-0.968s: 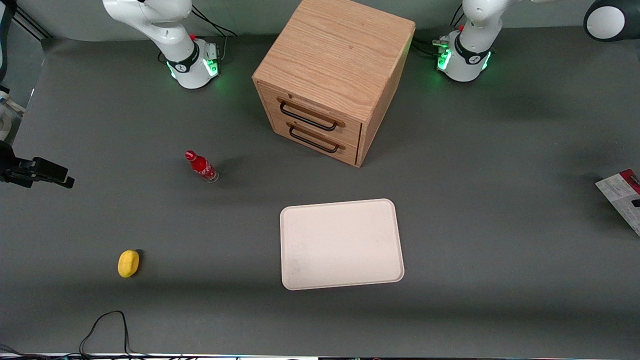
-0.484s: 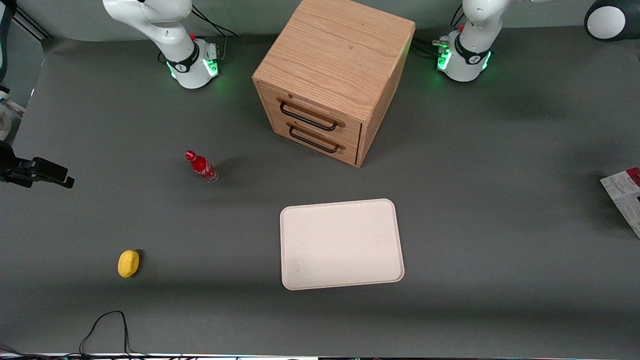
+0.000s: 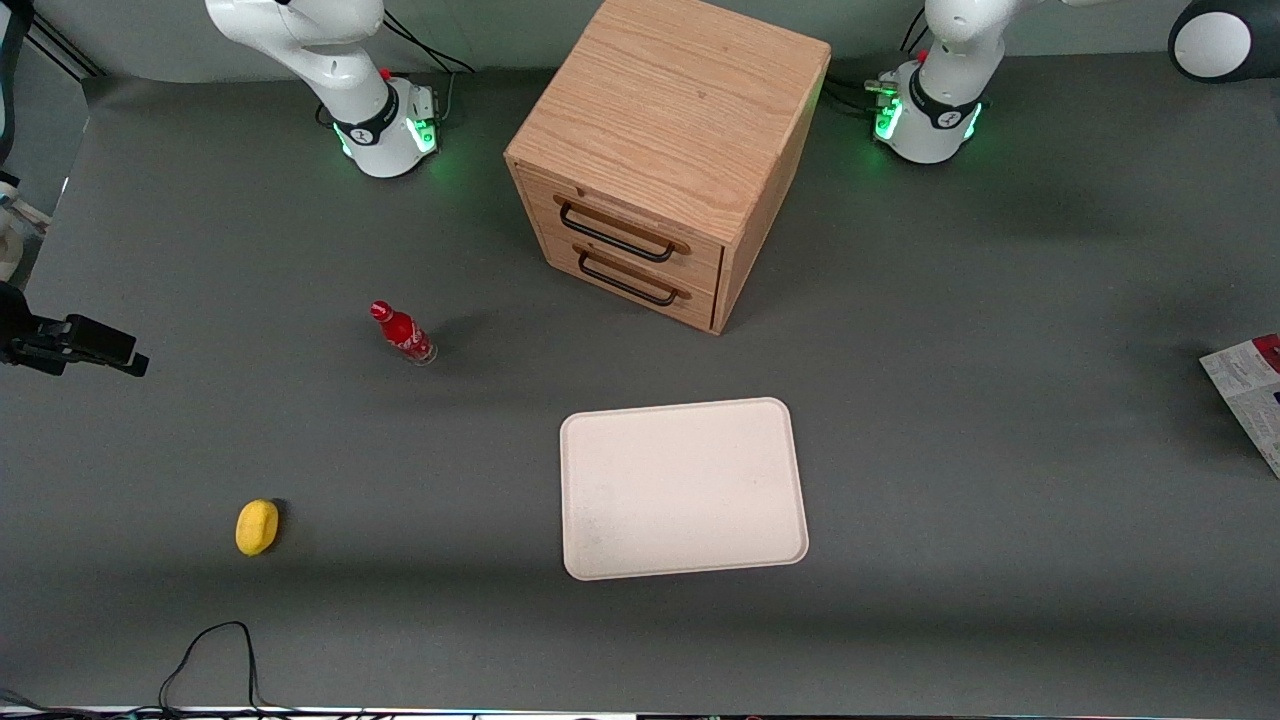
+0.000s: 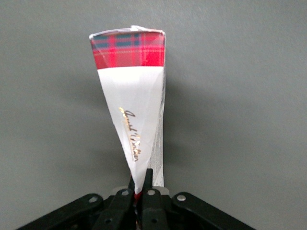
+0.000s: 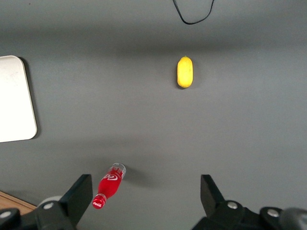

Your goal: Place red cookie box on tray

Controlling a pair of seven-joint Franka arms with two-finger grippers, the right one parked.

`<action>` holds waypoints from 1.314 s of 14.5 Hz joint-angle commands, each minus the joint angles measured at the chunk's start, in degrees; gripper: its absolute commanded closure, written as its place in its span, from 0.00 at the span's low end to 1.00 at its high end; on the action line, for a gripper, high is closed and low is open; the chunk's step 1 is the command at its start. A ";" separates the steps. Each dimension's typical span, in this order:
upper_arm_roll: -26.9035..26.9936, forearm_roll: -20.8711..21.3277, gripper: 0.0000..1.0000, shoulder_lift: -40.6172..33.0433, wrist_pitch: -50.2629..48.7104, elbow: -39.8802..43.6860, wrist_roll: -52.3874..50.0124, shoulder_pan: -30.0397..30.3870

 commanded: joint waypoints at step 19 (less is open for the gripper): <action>-10.22 4.96 1.00 -28.91 -37.93 -1.70 -12.78 -11.65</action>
